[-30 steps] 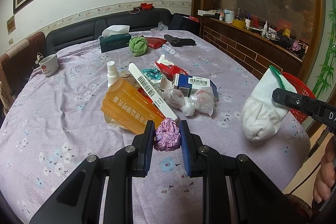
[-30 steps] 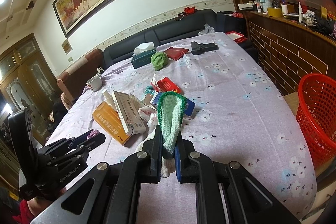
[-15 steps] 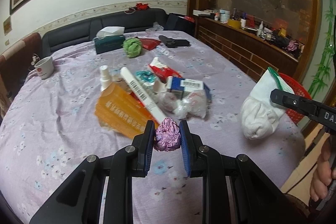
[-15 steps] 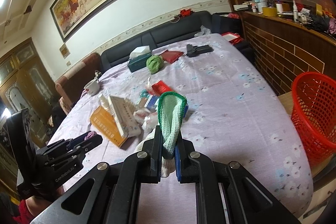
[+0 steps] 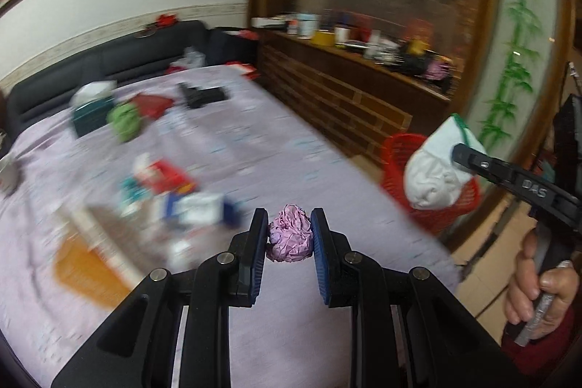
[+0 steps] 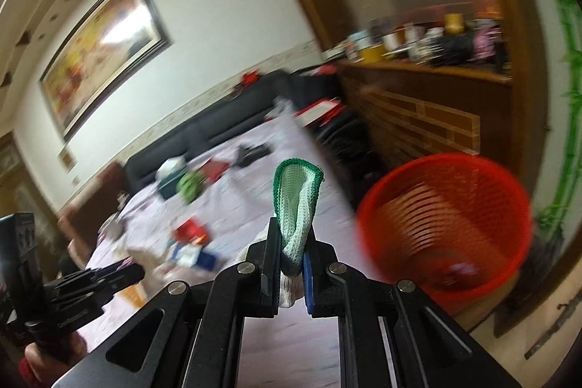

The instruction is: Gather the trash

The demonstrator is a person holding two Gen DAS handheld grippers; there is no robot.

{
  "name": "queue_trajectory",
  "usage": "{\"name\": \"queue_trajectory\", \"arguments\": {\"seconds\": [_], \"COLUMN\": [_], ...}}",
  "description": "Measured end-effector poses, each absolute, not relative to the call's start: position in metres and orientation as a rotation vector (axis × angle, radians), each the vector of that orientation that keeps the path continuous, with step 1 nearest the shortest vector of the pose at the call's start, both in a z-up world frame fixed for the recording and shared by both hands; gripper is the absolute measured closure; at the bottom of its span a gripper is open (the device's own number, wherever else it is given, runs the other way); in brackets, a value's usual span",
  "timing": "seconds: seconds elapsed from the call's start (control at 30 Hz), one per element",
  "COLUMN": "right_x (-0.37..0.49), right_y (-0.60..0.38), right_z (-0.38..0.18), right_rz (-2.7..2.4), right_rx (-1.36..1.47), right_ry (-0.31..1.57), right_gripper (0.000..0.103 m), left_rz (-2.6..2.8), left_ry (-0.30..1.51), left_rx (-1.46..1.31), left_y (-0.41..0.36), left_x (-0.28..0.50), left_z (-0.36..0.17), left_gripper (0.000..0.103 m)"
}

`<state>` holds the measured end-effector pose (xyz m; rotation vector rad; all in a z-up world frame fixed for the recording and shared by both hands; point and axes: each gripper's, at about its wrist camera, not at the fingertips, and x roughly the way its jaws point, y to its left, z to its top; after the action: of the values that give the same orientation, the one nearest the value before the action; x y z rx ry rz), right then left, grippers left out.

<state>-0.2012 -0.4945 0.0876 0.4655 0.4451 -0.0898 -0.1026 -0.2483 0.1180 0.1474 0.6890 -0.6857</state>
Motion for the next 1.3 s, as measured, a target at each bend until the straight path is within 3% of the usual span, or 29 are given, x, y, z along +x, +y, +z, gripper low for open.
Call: {"name": "queue_trajectory", "arguments": {"seconds": [0.57, 0.63, 0.67, 0.7, 0.73, 0.8, 1.3], "right_x": [-0.225, -0.219, -0.216, -0.214, -0.213, -0.215, -0.228], "right_y": [-0.641, -0.648, -0.650, -0.652, -0.654, -0.654, -0.599], "right_z": [0.070, 0.065, 0.062, 0.060, 0.058, 0.058, 0.060], "right_rz": [-0.363, -0.373, -0.372, -0.371, -0.363, -0.360, -0.269], "right_rx": [0.548, 0.536, 0.536, 0.543, 0.550, 0.553, 0.577], "right_ry": [0.427, 0.441, 0.448, 0.451, 0.448, 0.437, 0.456], "right_gripper": [0.090, 0.085, 0.079, 0.068, 0.062, 0.060, 0.060], "left_rz": [-1.023, -1.024, -1.021, -1.014, -1.004, -1.000, -0.872], "left_ry": [0.801, 0.813, 0.825, 0.830, 0.829, 0.823, 0.743], "left_rx": [0.202, 0.216, 0.209, 0.197, 0.190, 0.194, 0.226], "left_y": [-0.480, -0.490, -0.494, -0.495, -0.493, -0.490, -0.391], "left_x": [-0.081, -0.078, -0.075, -0.073, -0.072, -0.073, -0.103], "left_z": [0.082, 0.074, 0.071, 0.069, 0.069, 0.069, 0.093], "left_gripper": [0.080, 0.069, 0.053, 0.043, 0.043, 0.043, 0.041]}}
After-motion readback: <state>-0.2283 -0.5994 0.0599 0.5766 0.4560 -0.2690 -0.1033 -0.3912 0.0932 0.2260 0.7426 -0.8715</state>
